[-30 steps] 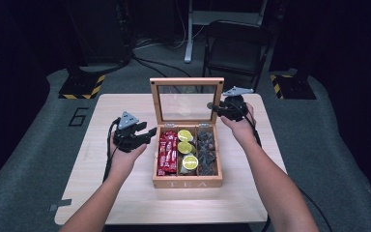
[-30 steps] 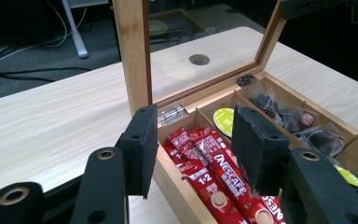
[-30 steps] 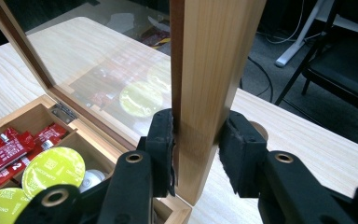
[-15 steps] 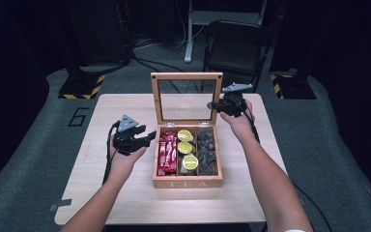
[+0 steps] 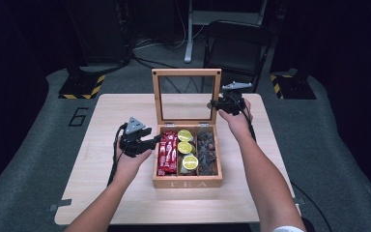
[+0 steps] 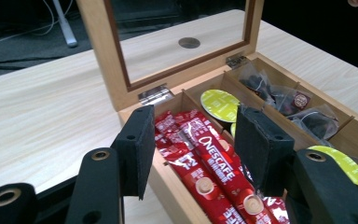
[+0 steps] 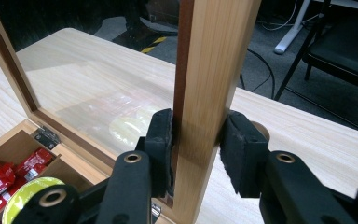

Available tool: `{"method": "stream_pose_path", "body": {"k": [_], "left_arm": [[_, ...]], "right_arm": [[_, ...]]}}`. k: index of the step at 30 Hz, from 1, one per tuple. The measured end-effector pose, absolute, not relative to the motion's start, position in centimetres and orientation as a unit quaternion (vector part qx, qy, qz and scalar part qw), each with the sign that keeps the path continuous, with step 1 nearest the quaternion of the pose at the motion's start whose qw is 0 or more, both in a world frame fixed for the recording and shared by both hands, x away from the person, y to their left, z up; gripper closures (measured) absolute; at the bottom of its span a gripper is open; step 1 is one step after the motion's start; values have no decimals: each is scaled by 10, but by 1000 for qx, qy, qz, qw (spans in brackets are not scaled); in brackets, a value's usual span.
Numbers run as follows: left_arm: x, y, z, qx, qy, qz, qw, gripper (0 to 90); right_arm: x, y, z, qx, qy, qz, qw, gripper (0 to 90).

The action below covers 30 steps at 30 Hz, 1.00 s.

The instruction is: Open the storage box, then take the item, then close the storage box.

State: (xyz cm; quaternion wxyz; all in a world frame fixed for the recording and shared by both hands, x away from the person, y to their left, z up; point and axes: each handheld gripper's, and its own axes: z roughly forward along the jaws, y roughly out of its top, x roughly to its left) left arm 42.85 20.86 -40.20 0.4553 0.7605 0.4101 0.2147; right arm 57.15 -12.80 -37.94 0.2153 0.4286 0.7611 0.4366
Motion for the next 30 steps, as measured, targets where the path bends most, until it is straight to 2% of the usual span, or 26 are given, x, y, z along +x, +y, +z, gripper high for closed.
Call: {"method": "stream_pose_path", "body": {"k": [20,25,30], "left_arm": [[431,185,-416,770,409,201,446,474],[433,181,-426,763,425,189,449,474],[433,172,-437,772,432,191,425,476]], "right_arm": [[581,-127,-380,435,763,429,209,639],[582,-128,-381,436,762,432,208,639],[583,-127,-380,436,763,429,206,638]]}}
